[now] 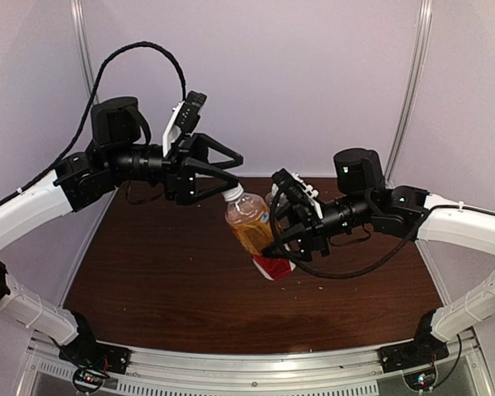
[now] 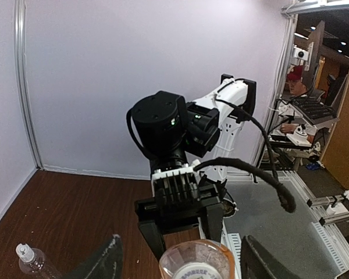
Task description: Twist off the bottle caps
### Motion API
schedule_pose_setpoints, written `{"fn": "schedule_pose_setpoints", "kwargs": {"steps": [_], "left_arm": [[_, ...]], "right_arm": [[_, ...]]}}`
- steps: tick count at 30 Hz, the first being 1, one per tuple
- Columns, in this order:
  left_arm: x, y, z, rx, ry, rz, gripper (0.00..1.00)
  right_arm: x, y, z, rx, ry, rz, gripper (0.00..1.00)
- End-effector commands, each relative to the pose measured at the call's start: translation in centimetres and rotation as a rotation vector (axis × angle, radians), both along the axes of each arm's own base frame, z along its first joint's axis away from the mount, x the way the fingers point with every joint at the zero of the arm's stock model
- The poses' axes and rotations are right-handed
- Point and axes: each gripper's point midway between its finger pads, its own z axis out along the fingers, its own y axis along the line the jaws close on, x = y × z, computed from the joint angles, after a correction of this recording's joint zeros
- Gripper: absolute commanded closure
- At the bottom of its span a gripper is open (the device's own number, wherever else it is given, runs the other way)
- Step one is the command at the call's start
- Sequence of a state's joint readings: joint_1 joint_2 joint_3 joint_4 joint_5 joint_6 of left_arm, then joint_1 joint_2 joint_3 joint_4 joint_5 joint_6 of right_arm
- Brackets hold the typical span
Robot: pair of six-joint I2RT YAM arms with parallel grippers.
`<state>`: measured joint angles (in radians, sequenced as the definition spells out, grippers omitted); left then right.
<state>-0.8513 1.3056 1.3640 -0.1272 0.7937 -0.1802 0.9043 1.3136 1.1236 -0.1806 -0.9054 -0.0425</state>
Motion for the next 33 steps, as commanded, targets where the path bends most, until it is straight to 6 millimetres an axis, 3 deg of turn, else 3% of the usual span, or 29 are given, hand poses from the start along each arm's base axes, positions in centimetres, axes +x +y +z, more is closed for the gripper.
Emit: {"fn": "schedule_pose_setpoints", "kwargs": {"steps": [1,14,29,33], "left_arm": [[-1.1,-0.1,1.7,-0.062,-0.06,-0.09,0.32],[-1.3,-0.1,0.9,-0.081,-0.029,-0.102,0.49],[-1.0,-0.2,0.9,-0.093,0.001,-0.09,0.69],[-0.5,-0.3,0.9,-0.091,0.025,-0.058,0.79]], "right_arm": [[-0.4,0.2,2.4,0.074,-0.005,0.051,0.52],[0.2,-0.2,2.7,0.098,0.013,0.026,0.54],[1.5,-0.7,1.4,0.077,0.011,-0.03,0.57],[2.3,-0.8,1.0,0.063,-0.004,-0.078,0.58]]}}
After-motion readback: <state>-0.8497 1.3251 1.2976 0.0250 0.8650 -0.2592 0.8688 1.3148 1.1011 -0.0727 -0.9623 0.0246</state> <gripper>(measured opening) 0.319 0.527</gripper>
